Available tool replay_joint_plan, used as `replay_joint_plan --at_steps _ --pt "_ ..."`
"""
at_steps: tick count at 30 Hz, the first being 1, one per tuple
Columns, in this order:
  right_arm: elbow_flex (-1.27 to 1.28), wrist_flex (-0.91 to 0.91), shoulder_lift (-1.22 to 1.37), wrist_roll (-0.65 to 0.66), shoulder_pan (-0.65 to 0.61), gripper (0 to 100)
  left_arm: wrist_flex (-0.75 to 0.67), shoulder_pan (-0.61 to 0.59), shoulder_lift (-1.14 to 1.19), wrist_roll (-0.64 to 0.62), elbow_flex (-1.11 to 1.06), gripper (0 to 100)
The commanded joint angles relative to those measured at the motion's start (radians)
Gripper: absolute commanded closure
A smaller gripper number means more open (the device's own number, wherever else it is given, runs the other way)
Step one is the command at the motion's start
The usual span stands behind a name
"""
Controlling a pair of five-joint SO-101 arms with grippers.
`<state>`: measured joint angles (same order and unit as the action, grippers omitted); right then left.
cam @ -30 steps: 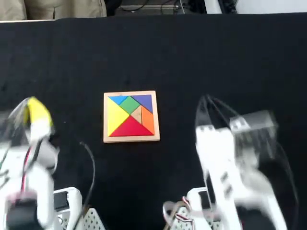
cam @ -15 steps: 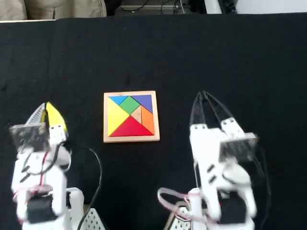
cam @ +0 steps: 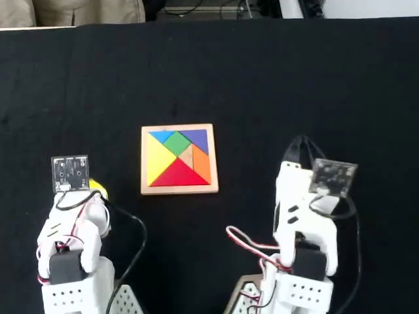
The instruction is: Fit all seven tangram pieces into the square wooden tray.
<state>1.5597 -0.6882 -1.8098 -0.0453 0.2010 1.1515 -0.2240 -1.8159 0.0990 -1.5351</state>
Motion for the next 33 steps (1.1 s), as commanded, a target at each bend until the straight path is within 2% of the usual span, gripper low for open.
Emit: replay_joint_plan --at_steps 1,8,14,25,30,33 --pt "-0.079 -0.236 -0.068 -0.107 0.018 98.2 0.023 0.007 -0.006 0.000 -0.005 97" --pt "0.113 -0.436 -0.068 -0.114 0.018 98.2 -0.002 0.007 0.000 0.002 -0.165 97" --pt "0.124 -0.608 -0.068 -0.114 0.002 98.3 0.101 0.007 -0.005 0.002 -0.163 97" --pt "0.125 -0.609 -0.068 -0.103 -0.121 98.6 0.120 0.008 -0.005 0.000 -0.163 97" --pt "0.125 -0.609 -0.068 0.051 -0.163 98.6 0.120 0.012 -0.005 0.003 -0.163 97" --pt "0.125 -0.609 -0.068 0.063 -0.173 98.6 0.120 0.010 -0.005 0.003 -0.163 97"
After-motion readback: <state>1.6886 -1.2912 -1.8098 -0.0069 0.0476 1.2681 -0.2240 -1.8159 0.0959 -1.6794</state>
